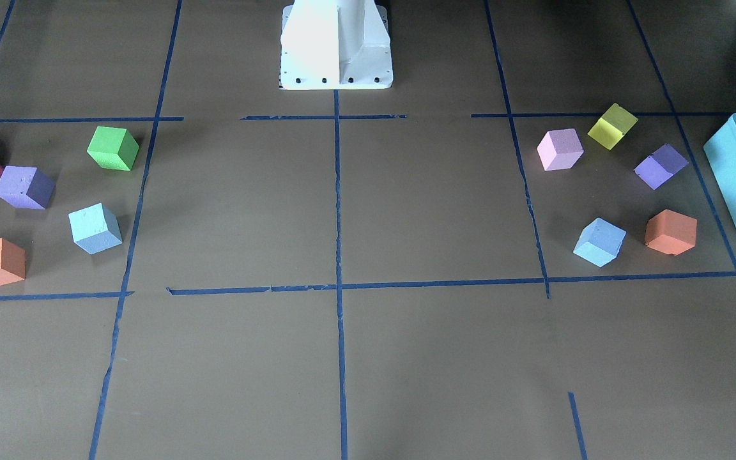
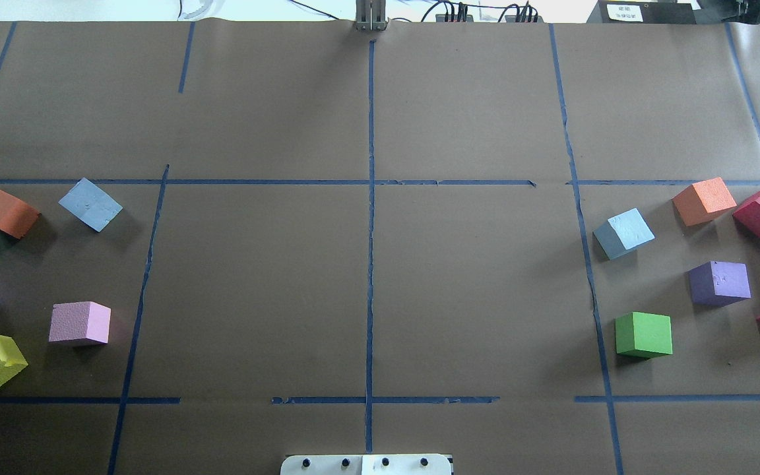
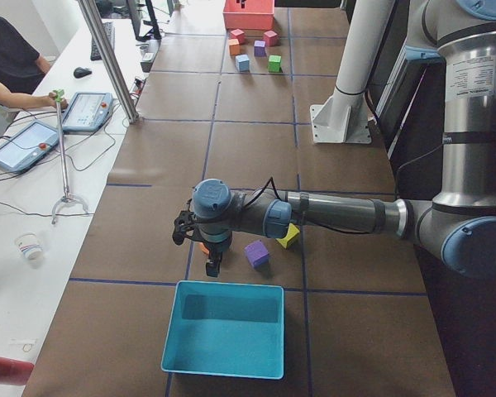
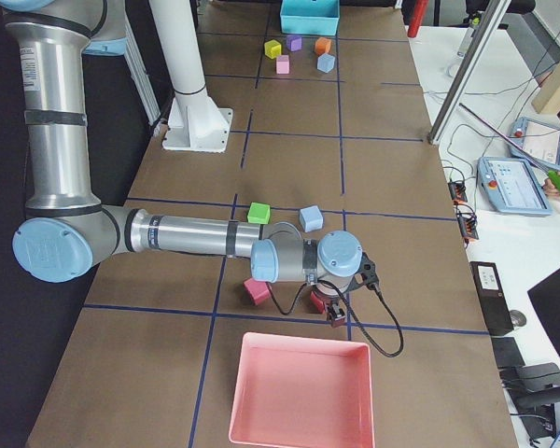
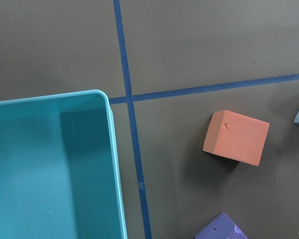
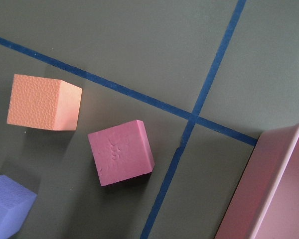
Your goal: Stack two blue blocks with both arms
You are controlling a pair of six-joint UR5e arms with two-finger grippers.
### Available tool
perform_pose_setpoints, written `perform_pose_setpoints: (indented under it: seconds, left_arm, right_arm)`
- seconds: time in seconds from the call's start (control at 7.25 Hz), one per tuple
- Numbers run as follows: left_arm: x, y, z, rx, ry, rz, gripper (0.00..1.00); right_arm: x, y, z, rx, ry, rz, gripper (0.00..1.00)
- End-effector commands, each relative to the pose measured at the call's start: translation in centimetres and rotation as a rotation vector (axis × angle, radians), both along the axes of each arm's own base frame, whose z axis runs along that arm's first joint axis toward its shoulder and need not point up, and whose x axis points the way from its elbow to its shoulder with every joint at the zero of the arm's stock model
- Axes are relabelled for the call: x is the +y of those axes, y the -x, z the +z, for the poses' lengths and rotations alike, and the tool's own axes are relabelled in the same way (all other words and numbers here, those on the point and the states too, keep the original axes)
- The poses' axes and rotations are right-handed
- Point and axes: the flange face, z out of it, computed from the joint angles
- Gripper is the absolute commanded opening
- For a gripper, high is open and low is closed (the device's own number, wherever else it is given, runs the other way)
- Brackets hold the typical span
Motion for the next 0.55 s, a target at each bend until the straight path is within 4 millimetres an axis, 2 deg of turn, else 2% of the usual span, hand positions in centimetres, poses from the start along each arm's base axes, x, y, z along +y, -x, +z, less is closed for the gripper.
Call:
perform_pose_setpoints:
  seconds: [0.0,0.14,0.28,0.41]
  left_arm:
    - [0.6,0.1,-1.8,0.006,-0.033,-0.004,1.0]
    - [1.6,0.1,-1.1,0.005,-0.017,-0.003,1.0]
    - [1.5,0.1,-1.1,0.005,-0.016,-0.004,1.0]
    - [1.5,0.1,-1.2,0.006,-0.017,-0.004,1.0]
  right_arm:
    - [0.5,3.7,-2.1,-0.021,0.071,0.1,1.0]
    - [-0.2,7.8,-5.9,-0.05,0.117,0.164,1.0]
    - [-0.6,12.9,-9.1,-0.073,0.108,0.178,0.99]
    - [-2.1,18.2,-13.3,-0.077,0.099,0.174,0.98]
